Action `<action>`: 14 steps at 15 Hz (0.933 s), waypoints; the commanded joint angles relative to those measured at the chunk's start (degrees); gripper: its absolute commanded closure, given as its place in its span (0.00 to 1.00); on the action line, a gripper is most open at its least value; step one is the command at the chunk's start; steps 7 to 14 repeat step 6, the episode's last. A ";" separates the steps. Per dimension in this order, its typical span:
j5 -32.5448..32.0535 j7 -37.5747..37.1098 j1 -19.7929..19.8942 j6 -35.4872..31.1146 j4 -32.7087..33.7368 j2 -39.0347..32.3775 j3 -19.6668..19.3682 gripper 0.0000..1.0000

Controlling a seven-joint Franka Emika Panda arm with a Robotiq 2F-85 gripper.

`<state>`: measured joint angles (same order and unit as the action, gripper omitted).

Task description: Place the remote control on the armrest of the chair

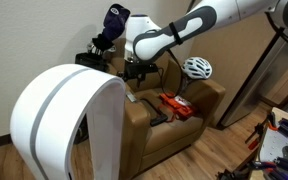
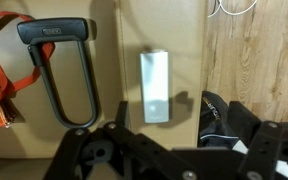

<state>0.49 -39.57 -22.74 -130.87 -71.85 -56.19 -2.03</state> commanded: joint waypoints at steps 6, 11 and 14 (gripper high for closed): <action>-0.74 -1.98 0.65 5.71 -3.27 8.05 0.88 0.00; -0.74 -1.98 0.65 5.71 -3.27 8.05 0.88 0.00; -0.74 -1.98 0.65 5.71 -3.27 8.05 0.88 0.00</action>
